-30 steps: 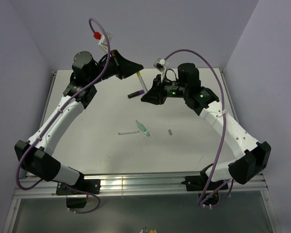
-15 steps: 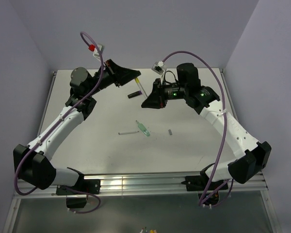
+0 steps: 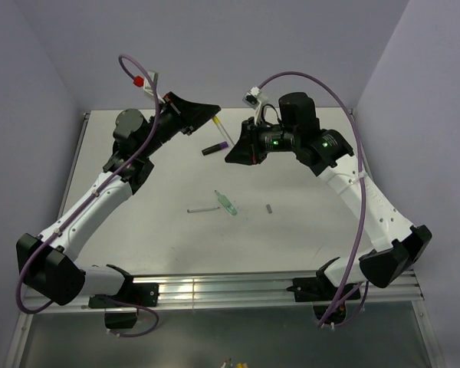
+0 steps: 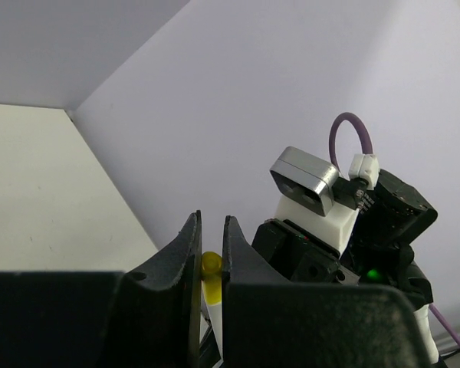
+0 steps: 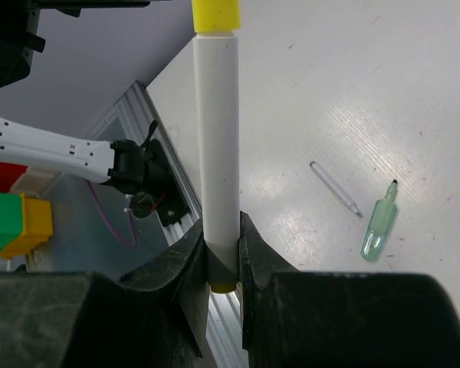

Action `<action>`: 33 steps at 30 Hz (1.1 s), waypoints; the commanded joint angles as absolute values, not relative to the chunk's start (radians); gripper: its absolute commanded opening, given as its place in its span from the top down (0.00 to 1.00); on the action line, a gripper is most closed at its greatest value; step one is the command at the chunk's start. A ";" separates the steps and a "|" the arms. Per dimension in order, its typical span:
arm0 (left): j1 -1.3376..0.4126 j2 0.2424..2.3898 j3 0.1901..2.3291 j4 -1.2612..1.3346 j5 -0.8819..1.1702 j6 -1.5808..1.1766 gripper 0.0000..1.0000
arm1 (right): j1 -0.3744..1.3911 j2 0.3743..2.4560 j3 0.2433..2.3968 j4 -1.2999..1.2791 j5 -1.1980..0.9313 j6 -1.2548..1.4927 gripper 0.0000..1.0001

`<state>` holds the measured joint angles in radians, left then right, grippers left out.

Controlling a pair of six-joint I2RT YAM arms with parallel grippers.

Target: Insert the pens into the pen caps

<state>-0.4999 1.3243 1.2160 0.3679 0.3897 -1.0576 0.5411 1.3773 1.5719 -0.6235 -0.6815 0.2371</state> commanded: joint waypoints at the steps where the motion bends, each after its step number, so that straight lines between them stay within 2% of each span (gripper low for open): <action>1: -0.575 1.338 1.195 0.209 0.567 -1.062 1.00 | 0.538 1.385 1.690 -0.385 -0.577 0.207 1.00; 7: -0.577 1.325 1.129 0.285 0.612 -1.109 1.00 | 0.541 1.387 1.693 -0.399 -0.621 0.077 1.00; 23: -0.597 1.368 1.203 0.069 0.423 -1.183 1.00 | 0.644 1.439 1.781 -0.443 -0.302 0.135 1.00; 29: -0.597 1.370 1.174 0.133 0.480 -1.181 1.00 | 0.640 1.459 1.796 -0.439 -0.399 0.109 1.00; 33: -0.595 1.345 1.108 0.285 0.575 -1.143 1.00 | 0.603 1.447 1.792 -0.426 -0.573 0.084 1.00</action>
<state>-0.5114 1.3506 1.1816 0.3099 0.2638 -1.1694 0.6231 1.4612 1.6890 -0.7940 -0.4416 0.1204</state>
